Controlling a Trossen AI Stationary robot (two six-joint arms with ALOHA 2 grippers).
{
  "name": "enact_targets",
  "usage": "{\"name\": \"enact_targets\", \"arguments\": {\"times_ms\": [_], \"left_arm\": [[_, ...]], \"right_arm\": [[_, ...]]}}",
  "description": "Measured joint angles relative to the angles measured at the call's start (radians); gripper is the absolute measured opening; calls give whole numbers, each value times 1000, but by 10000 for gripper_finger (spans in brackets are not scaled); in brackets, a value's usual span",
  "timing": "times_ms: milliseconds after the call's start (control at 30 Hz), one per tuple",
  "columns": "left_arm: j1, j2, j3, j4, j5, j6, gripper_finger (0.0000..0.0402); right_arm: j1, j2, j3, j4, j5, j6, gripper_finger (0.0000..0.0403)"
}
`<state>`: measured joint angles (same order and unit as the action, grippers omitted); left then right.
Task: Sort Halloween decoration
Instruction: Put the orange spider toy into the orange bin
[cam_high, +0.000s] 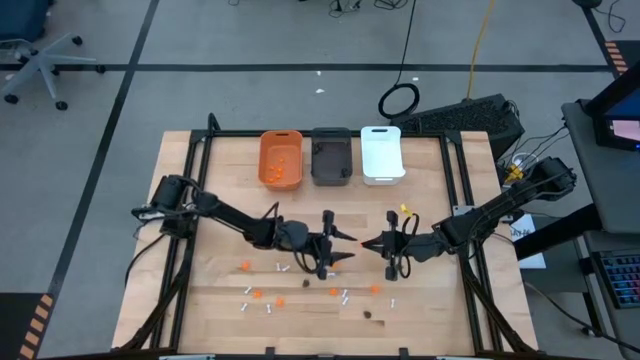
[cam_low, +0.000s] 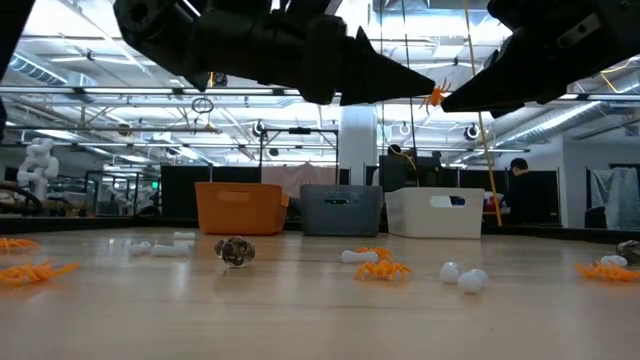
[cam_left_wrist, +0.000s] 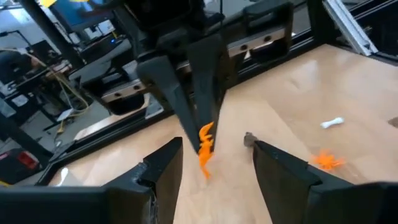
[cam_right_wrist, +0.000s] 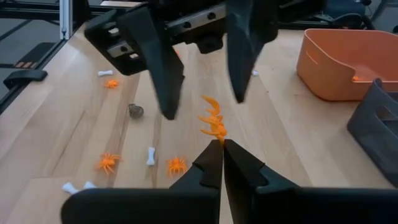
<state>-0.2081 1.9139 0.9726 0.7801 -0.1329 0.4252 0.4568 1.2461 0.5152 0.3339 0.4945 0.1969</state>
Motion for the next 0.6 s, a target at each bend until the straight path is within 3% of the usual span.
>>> {"name": "enact_targets", "arguments": {"times_ms": [367,600], "left_arm": [[38,0,0,-11,53,26,117],[47,0,0,-2,85,54,96]], "right_arm": [[-2,0,0,9,1,0,0],[-19,0,0,15,2,-4,0]]}}
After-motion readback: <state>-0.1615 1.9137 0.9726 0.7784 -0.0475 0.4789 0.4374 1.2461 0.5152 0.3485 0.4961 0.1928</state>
